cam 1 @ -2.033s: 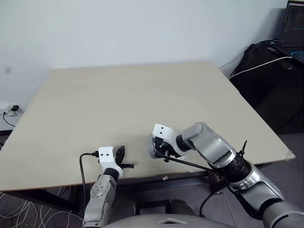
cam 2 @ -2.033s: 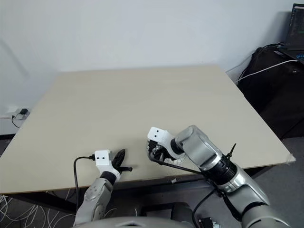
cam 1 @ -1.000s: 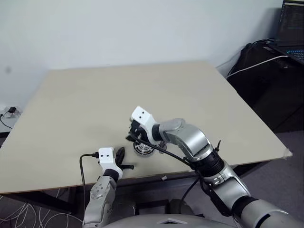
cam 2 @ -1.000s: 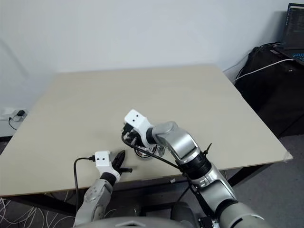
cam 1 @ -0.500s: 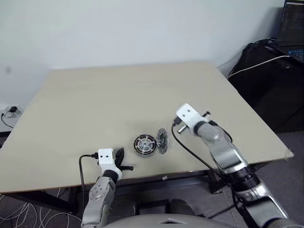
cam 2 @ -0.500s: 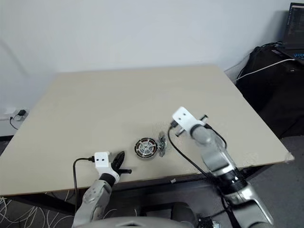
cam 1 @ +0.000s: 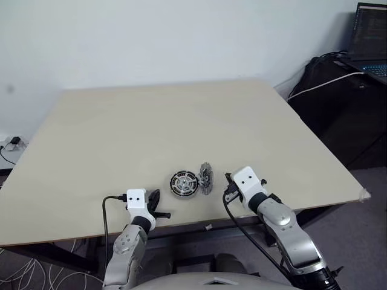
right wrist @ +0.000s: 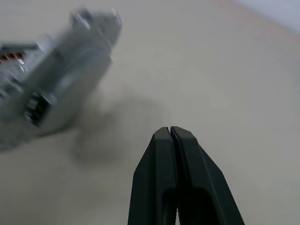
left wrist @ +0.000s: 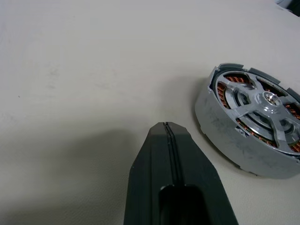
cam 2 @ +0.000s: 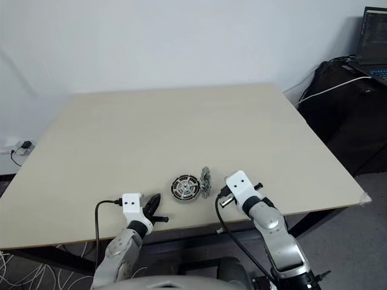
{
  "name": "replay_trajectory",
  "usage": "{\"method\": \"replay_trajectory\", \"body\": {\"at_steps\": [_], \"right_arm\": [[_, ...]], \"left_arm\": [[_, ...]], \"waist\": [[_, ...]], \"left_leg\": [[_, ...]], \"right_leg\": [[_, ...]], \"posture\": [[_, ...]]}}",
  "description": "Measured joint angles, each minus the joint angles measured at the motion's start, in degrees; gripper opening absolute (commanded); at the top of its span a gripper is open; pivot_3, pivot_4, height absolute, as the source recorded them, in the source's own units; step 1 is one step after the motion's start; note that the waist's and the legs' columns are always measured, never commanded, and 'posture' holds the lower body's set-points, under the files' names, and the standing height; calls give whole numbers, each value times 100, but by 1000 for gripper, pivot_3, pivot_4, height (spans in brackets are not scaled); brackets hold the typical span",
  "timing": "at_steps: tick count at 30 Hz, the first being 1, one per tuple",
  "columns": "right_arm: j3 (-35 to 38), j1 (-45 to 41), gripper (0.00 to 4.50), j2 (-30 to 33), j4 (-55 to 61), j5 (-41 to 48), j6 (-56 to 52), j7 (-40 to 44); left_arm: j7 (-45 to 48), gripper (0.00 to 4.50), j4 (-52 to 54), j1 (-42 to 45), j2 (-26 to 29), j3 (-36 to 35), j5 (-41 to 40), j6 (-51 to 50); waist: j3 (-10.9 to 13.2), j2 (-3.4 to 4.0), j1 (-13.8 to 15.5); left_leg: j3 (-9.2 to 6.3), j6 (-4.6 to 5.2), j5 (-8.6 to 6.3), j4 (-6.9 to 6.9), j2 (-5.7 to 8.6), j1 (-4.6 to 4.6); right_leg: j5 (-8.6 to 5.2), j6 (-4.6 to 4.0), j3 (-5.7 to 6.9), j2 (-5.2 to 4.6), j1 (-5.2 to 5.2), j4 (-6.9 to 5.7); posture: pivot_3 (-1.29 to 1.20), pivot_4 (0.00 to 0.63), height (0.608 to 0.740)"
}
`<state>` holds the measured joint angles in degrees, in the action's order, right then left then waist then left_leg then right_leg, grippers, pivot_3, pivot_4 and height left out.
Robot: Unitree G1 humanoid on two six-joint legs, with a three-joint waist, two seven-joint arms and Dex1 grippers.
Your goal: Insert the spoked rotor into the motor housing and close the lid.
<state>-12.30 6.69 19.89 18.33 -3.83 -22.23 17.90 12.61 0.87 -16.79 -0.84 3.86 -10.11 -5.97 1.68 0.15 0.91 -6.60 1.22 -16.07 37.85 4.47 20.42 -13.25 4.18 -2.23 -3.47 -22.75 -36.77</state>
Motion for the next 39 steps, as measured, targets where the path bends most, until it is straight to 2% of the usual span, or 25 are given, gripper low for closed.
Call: {"method": "replay_trajectory", "body": {"at_steps": [13,30,39], "right_arm": [[-81,-378,71,168,40,933,-475,1320],[-278,-817,71,-137,-101,1344,-758,1649],[-610,-1231,71,-431,-822,1336,-785,1746]], "left_arm": [[-6,0,39,-10,36,-1,-1,-37],[-6,0,139,-11,91,-3,2,-115],[-8,0,147,-9,121,-5,11,-125]], "waist": [[13,-9,28],[22,-10,15],[23,-9,13]], "left_leg": [[-3,10,3,-2,0,2],[-4,10,3,-4,-1,3],[-4,10,3,-4,0,3]], "right_leg": [[-1,-2,4,-1,-3,3],[0,-1,5,0,-5,3],[1,-1,5,0,-7,3]], "posture": [[0,0,740],[0,0,740],[0,0,740]]}}
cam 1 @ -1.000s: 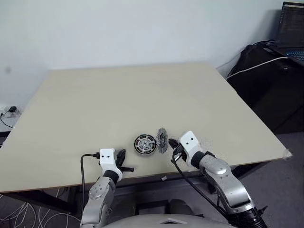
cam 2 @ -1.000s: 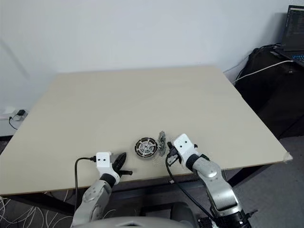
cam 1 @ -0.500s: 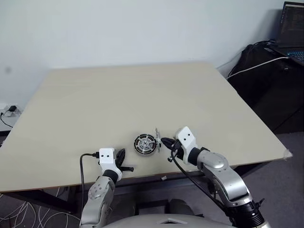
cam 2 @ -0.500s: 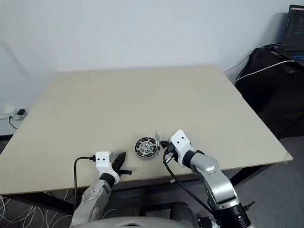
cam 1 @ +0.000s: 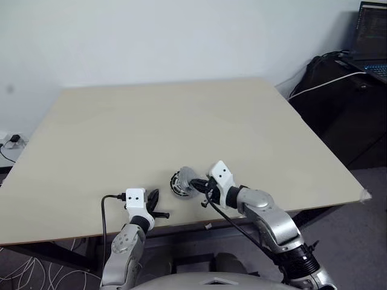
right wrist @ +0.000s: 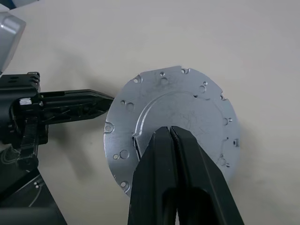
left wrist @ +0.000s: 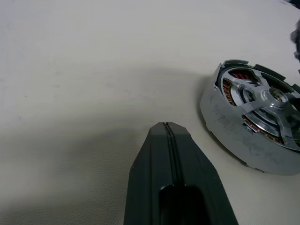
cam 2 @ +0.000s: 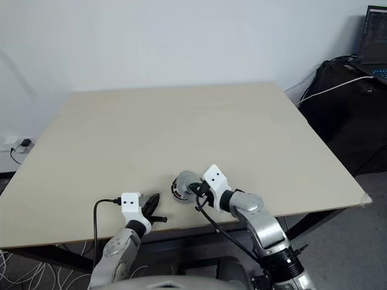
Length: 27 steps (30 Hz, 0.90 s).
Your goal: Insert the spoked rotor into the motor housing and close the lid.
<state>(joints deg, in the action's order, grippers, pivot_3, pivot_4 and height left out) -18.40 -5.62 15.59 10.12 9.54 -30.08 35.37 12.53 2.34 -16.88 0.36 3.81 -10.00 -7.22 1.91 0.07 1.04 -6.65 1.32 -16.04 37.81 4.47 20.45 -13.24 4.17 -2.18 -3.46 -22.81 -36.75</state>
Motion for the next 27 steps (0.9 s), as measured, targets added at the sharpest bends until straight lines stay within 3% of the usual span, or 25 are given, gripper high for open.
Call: {"method": "replay_trajectory", "body": {"at_steps": [16,20,27], "right_arm": [[-256,-581,71,-547,-1412,-565,527,-451],[-202,-553,966,-557,-1499,-678,780,-569],[71,-428,3225,-534,-1456,-556,1066,-533]], "left_arm": [[-10,0,6,2,11,-2,36,-2],[-9,0,9,2,12,-4,36,-2],[-4,0,9,8,12,-1,35,-2]], "waist": [[-6,12,0],[-9,16,4],[-6,19,-17]], "left_leg": [[0,-2,-1,-3,2,0],[-1,-1,0,-2,3,0],[0,4,3,-4,3,0]], "right_leg": [[14,20,0,1,-2,-1],[14,20,0,1,-1,-1],[14,21,-1,2,-4,-1]], "posture": [[0,0,740],[0,0,740],[0,0,740]]}}
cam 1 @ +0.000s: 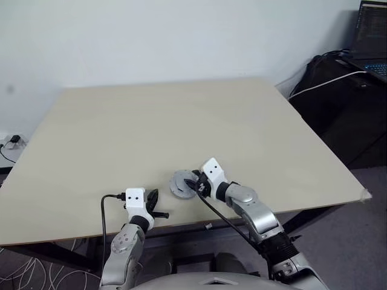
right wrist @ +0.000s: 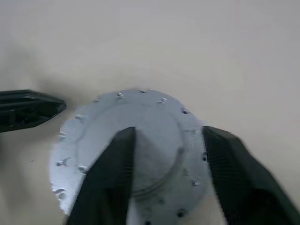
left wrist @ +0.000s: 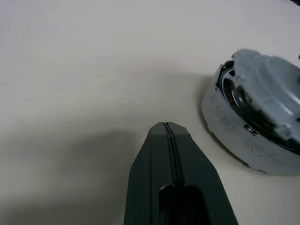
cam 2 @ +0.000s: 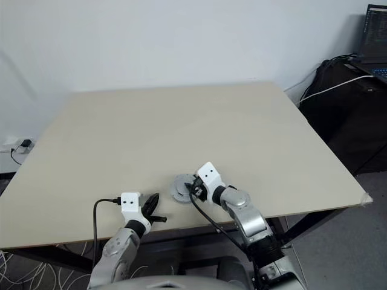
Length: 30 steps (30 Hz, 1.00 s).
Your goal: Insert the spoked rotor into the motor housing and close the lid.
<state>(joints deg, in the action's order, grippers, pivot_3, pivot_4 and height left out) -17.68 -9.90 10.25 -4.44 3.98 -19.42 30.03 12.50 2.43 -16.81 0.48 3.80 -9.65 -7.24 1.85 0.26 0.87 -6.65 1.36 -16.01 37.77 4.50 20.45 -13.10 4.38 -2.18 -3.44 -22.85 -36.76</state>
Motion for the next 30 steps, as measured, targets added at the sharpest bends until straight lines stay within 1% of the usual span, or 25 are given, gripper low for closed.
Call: {"method": "replay_trajectory", "body": {"at_steps": [2,4,10,14,19,30], "right_arm": [[62,1,3945,3,39,57,15,16],[65,4,4470,5,49,80,15,57],[16,37,4470,-1,92,117,14,254],[-154,90,4470,14,210,168,10,502],[-204,91,4470,4,220,168,10,584],[-219,-124,4470,-82,-295,80,45,603]], "left_arm": [[2,0,0,0,0,1,0,0],[2,0,0,1,0,1,0,0],[2,0,0,2,-6,2,0,0],[0,0,0,1,-14,3,0,0],[-1,0,0,2,-21,1,0,1],[-4,0,0,6,-21,-5,0,1]], "waist": [[0,0,-1],[0,1,-1],[1,1,1],[1,2,0],[1,2,2],[1,2,1]], "left_leg": [[-1,0,0,0,0,0],[0,2,1,0,0,0],[-1,5,3,0,0,0],[-1,5,3,-1,0,0],[-1,2,1,-1,0,0],[-1,4,2,-1,0,0]], "right_leg": [[0,0,0,0,0,0],[0,0,0,0,0,0],[0,0,0,0,0,0],[0,0,0,0,0,0],[0,0,0,0,0,0],[0,0,0,0,-1,0]], "posture": [[0,0,740],[0,0,740],[0,0,740],[0,0,740],[0,0,740],[0,0,740]]}}
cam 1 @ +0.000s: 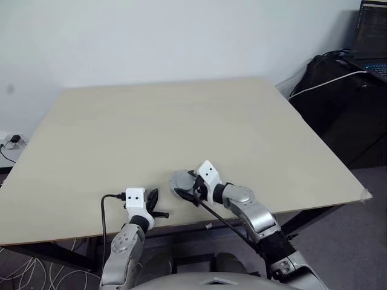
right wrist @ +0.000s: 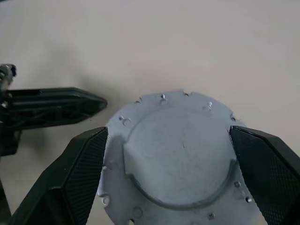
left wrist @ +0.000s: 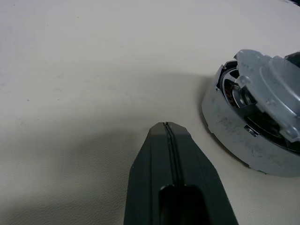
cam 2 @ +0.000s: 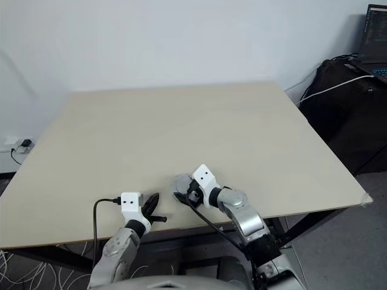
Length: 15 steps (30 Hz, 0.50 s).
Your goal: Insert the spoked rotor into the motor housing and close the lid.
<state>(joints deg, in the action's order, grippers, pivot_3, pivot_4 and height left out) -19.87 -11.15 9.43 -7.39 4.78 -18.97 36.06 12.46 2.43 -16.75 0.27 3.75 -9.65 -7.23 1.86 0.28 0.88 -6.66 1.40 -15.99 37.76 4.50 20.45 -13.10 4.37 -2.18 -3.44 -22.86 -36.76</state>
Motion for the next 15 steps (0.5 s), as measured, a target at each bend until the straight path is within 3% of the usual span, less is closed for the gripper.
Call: {"method": "replay_trajectory", "body": {"at_steps": [4,9,15], "right_arm": [[9,-122,4470,-14,-203,-16,31,4],[18,-140,3300,-44,-313,-13,101,0],[64,-101,3257,-74,-282,10,83,-72]], "left_arm": [[-2,0,0,1,1,-14,1,0],[-2,0,0,2,0,-34,2,2],[-1,0,0,2,0,-34,2,2]], "waist": [[0,0,-1],[0,0,-1],[0,1,1]], "left_leg": [[0,0,0,0,0,0],[0,2,1,0,0,0],[0,0,0,0,0,0]], "right_leg": [[0,0,0,0,0,-1],[0,0,0,0,-1,-1],[0,0,0,0,-1,-1]], "posture": [[0,0,740],[0,0,740],[0,0,740]]}}
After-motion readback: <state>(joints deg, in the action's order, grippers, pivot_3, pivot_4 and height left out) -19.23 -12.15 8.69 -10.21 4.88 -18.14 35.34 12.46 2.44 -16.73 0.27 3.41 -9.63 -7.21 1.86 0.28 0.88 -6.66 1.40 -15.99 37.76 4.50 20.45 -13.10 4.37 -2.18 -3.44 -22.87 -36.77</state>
